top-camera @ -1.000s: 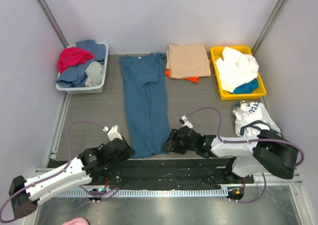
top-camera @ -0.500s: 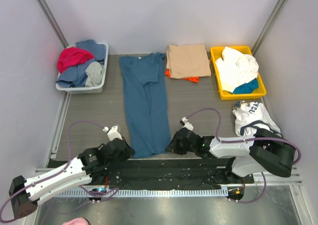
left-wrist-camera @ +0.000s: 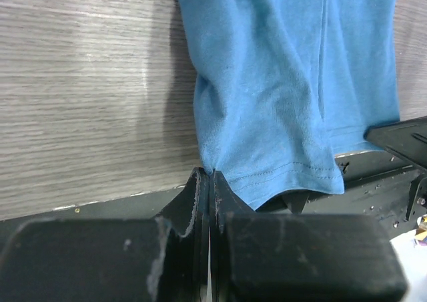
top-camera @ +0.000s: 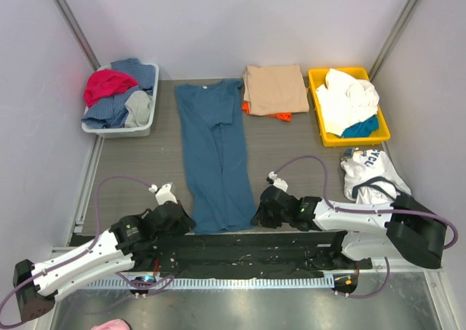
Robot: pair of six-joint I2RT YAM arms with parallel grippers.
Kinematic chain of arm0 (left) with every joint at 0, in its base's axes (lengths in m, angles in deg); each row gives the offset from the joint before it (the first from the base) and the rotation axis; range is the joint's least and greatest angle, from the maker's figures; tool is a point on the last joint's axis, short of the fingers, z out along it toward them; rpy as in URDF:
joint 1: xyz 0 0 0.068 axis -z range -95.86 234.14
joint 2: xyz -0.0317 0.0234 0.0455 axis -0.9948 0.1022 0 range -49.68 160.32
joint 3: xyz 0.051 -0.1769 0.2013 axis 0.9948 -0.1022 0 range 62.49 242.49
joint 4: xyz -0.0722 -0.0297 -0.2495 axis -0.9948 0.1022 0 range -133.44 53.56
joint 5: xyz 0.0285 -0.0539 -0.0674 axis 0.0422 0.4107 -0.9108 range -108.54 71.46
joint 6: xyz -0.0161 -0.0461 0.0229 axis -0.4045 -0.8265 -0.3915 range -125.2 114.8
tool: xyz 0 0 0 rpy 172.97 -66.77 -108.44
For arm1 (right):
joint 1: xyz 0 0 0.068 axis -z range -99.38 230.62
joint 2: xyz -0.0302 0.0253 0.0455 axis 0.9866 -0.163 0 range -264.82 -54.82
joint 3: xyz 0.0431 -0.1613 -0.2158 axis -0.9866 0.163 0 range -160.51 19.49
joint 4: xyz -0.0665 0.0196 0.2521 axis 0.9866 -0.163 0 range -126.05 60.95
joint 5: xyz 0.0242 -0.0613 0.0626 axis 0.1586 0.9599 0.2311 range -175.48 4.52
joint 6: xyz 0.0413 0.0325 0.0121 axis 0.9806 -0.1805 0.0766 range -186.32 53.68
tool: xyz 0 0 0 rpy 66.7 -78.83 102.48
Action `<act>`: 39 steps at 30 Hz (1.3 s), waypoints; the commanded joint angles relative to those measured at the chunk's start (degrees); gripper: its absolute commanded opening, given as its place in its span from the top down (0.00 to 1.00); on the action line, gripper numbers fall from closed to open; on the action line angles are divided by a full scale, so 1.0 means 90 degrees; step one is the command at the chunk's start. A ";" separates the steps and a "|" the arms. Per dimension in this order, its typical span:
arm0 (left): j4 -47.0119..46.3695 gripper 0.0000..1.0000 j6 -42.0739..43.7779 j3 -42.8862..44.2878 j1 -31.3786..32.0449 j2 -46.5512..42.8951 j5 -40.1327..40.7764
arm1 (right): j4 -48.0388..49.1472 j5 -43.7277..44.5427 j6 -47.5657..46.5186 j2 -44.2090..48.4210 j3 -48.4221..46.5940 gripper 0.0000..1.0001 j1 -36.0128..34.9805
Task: Fold and stack the t-shirts
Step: Fold the tshirt
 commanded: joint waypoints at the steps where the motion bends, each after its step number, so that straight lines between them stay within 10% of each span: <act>1: 0.0304 1.00 -0.0057 0.0038 0.0023 -0.0202 -0.0048 | -0.0718 0.0045 -0.0218 0.0284 -0.0193 0.99 -0.0059; 23: -0.1560 1.00 0.0342 0.0955 0.0033 0.0813 -0.0644 | -0.0846 0.0191 -0.0726 0.0607 -0.1510 0.99 -0.0088; 39: -0.1658 1.00 0.0966 0.1766 -0.0006 0.1438 0.1299 | -0.0856 0.1841 -0.1409 -0.0212 -0.2692 0.99 0.0038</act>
